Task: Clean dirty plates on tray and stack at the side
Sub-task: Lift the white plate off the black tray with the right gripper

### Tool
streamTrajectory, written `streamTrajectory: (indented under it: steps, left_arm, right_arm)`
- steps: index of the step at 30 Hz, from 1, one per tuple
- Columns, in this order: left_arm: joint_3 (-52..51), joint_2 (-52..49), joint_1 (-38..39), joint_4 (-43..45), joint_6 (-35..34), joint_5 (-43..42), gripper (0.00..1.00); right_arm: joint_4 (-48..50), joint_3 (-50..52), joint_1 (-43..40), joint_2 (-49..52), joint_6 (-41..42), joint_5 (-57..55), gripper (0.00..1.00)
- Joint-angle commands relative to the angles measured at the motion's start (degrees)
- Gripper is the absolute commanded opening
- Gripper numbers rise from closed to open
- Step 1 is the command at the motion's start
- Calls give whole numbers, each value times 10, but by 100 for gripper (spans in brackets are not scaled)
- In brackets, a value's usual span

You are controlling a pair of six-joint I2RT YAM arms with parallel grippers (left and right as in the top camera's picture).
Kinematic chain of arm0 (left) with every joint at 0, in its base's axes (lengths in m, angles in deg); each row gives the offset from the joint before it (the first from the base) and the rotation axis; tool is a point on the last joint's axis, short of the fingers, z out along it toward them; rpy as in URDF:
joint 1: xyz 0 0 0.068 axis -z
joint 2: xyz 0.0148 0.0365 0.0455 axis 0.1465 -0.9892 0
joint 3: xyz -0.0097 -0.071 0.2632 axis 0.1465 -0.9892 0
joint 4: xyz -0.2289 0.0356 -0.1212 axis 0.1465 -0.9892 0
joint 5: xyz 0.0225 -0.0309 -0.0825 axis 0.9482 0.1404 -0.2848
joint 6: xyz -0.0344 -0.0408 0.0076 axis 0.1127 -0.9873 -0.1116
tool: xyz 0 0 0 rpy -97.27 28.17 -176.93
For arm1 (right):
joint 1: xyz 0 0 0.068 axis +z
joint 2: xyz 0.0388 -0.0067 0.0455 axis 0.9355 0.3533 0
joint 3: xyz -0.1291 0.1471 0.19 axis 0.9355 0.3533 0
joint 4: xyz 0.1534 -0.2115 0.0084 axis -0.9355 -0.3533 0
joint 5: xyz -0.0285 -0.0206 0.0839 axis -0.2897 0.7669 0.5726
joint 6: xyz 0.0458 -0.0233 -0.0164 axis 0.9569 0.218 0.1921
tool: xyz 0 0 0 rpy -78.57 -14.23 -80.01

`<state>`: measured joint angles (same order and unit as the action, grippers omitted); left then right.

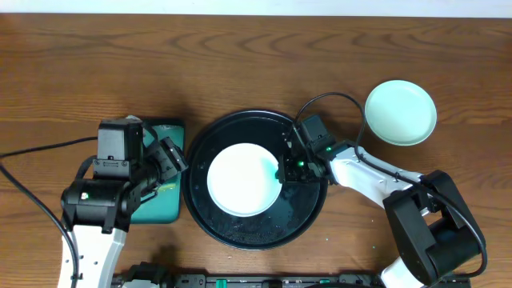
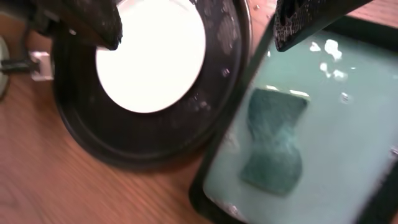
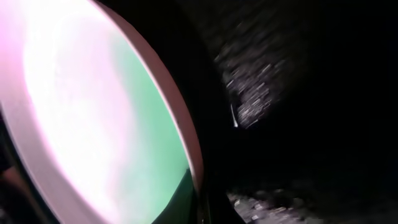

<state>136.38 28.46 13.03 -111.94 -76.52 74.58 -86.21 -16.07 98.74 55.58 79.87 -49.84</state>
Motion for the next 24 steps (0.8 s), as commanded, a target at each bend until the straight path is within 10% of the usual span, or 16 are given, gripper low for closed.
streamTrajectory:
  steps: [1,13,24]
  left_arm:
    - [1,-3,-1,-10,-1,-40,79]
    - [1,-11,-1,-27,-1,-43,79]
    - [-7,-12,-1,-31,-1,-43,79]
  right_arm:
    - [14,4,-2,-16,-6,76,1]
    - [83,4,-10,-91,-10,53,1]
    - [26,4,-49,-156,-55,-191,1]
